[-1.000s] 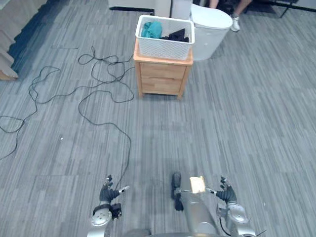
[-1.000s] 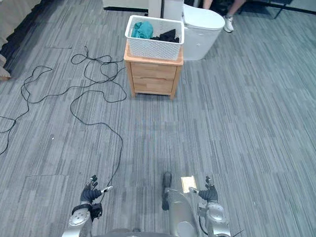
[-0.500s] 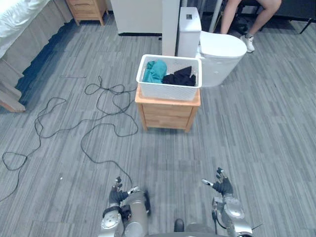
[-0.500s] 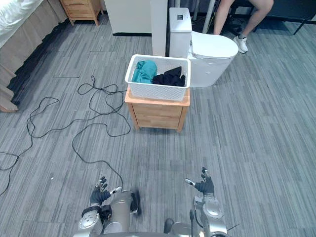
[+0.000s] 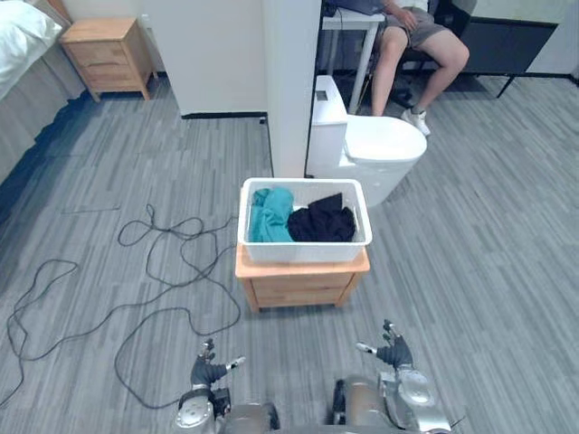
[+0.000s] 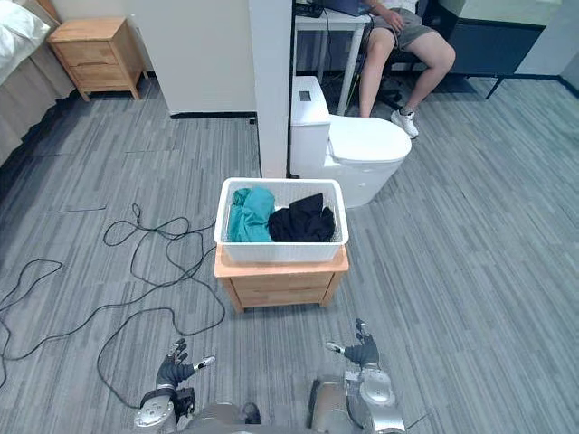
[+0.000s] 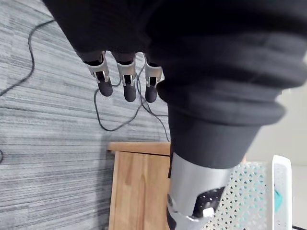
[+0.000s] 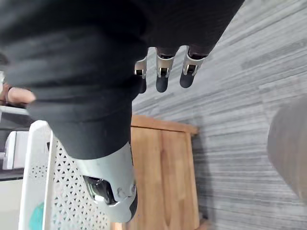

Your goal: Pick up the laundry basket with both hands and put the clothes into the washing machine.

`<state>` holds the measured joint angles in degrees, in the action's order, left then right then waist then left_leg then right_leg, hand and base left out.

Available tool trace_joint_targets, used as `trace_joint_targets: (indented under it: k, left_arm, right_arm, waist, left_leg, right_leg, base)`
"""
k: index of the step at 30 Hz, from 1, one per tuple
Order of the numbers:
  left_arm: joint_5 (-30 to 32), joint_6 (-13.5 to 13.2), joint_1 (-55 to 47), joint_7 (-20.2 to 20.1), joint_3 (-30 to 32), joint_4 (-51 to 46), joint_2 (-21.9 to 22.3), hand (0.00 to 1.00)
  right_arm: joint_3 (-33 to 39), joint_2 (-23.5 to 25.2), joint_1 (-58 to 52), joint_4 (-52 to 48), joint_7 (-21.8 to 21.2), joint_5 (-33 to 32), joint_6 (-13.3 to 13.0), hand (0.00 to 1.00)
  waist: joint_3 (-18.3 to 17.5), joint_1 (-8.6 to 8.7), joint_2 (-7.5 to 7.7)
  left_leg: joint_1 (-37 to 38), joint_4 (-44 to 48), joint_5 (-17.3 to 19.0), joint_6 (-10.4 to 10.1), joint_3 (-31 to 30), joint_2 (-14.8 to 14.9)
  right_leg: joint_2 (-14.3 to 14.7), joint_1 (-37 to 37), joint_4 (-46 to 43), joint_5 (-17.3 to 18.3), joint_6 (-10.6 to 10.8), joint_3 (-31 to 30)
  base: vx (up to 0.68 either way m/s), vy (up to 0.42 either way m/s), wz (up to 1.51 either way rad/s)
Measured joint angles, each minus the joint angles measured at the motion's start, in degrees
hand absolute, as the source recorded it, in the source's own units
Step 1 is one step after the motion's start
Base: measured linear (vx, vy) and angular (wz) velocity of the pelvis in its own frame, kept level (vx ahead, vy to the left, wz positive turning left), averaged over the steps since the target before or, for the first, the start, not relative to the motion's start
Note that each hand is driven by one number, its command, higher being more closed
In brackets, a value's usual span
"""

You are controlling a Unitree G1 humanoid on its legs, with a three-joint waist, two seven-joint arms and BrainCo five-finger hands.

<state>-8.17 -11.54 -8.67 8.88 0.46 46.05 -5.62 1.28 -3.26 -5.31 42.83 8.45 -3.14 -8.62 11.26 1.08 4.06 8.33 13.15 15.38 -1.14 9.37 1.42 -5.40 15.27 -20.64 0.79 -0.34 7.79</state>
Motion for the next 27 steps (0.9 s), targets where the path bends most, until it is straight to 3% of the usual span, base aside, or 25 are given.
trace_joint_targets:
  k: [1,3,4,5,7,9,11,12,13,16,22,27]
  left_arm:
    - [0.1,-0.2,-0.8,-0.1,0.2,0.0,1.0,0.00]
    - [0.6,-0.1,-1.3,-0.1,0.8,-0.7,2.6,0.00]
    - [1.1,-0.1,-1.4,-0.1,1.7,-1.0,3.7,0.00]
    - [1.2,-0.1,-2.1,-0.1,2.4,-1.8,4.4,0.00]
    - [1.6,-0.1,-2.5,-0.1,2.5,-2.7,4.2,0.00]
    - [1.6,-0.2,-2.1,-0.1,2.3,-3.1,4.5,0.00]
    - [1.5,-0.2,-1.5,-0.1,2.1,-3.1,4.9,0.00]
    - [1.5,-0.2,-1.4,-0.1,1.9,-3.2,5.0,0.00]
    - [1.5,-0.2,-1.4,-0.1,1.7,-3.1,5.0,0.00]
    - [1.6,-0.1,-1.8,-0.1,1.6,-4.6,3.1,0.00]
    - [1.5,-0.3,-5.6,-0.1,3.3,-17.6,-0.5,0.00]
    - [1.6,-0.3,-4.2,0.0,4.7,-18.7,-2.3,0.00]
  right_arm:
    - [0.1,-0.4,-0.5,-0.4,0.0,0.0,0.1,0.00]
    - [0.6,-0.3,-2.2,-3.2,0.0,0.0,0.1,0.00]
    - [0.6,-0.3,-2.9,-4.9,0.0,0.0,0.1,0.00]
    - [0.5,0.1,-3.9,-6.5,0.1,0.0,0.1,0.00]
    - [0.7,0.7,-4.0,-6.8,0.2,-0.1,0.0,0.00]
    - [1.2,1.1,-3.7,-7.2,0.3,-0.2,0.0,0.00]
    - [3.1,0.7,-2.4,-7.1,0.4,-0.2,0.0,0.00]
    - [3.5,0.5,-2.5,-7.1,0.5,-0.2,0.0,0.00]
    - [4.6,-0.3,-2.7,-7.0,0.7,-0.2,-0.1,0.00]
    - [5.0,0.4,-5.0,-9.3,1.4,-0.2,0.1,0.00]
    - [6.0,-0.8,-5.3,-17.9,1.5,0.4,-0.2,0.00]
    - [5.8,-2.1,-1.2,-18.4,1.5,1.2,-0.6,0.00]
  waist:
    - [-0.7,-0.23,-1.33]
    - [-0.2,0.09,-3.09]
    - [-0.1,0.10,-4.27]
    - [-0.1,-0.53,-4.80]
    - [-0.3,-1.08,-4.45]
    - [-0.5,-2.05,-3.96]
    - [-0.6,-1.98,-4.15]
    - [-0.8,-1.95,-4.63]
    - [-1.4,-1.90,-6.01]
    - [-2.4,-1.80,-3.07]
    - [-2.6,-1.71,-3.07]
    - [-2.9,-1.76,-3.41]
  left_leg:
    - [-0.1,2.7,0.0,-0.1,-0.7,1.2]
    - [-5.1,16.6,0.3,-1.4,-1.4,4.1]
    - [-8.7,26.1,-1.3,-3.8,-1.3,6.5]
    - [-13.8,37.6,-1.6,-4.9,-0.8,10.8]
    - [-15.9,39.3,-1.1,-4.1,0.1,12.4]
    - [-17.1,32.3,-1.0,-3.9,0.7,12.0]
    - [-17.4,15.4,-1.7,-4.2,-1.6,8.9]
    - [-16.9,10.3,-3.2,-5.0,-2.2,8.2]
    - [-16.2,4.0,-8.7,-3.6,-3.0,8.1]
    - [-12.3,-1.5,-10.0,-2.8,-1.2,5.2]
    - [-9.5,-7.2,-11.4,-1.2,-0.7,2.3]
    - [-8.3,-11.6,-13.7,-1.4,-1.0,1.6]
  right_leg:
    - [0.6,-0.7,-0.8,2.3,-0.5,0.5]
    - [1.6,-3.5,-0.5,5.3,-0.9,2.0]
    - [2.9,-5.5,0.4,6.2,-1.2,2.5]
    - [4.9,-8.9,1.9,7.7,-3.1,2.5]
    - [5.2,-11.5,2.9,8.1,-3.1,1.8]
    - [5.0,-13.3,4.6,8.1,-3.0,-0.1]
    - [4.2,-13.7,5.8,7.7,-2.3,-2.2]
    - [4.3,-14.0,6.3,7.6,-1.7,-2.6]
    - [5.3,-14.7,7.2,7.8,-0.6,-3.4]
    - [2.7,-16.9,10.8,7.5,1.7,-4.5]
    - [0.3,-18.2,13.5,7.1,2.9,-4.7]
    - [0.2,-17.9,14.9,6.7,3.4,-4.6]
  base:
    - [0.60,-0.241,0.28]
    - [0.36,-0.190,0.17]
    - [0.38,-0.168,0.04]
    - [0.31,-0.122,-0.07]
    - [0.32,-0.095,-0.38]
    - [0.34,-0.033,-0.51]
    - [0.31,0.092,-0.48]
    - [0.26,0.174,-0.46]
    - [0.25,0.167,-0.33]
    - [0.23,0.133,-0.13]
    - [0.10,0.076,0.03]
    - [0.00,-0.004,0.02]
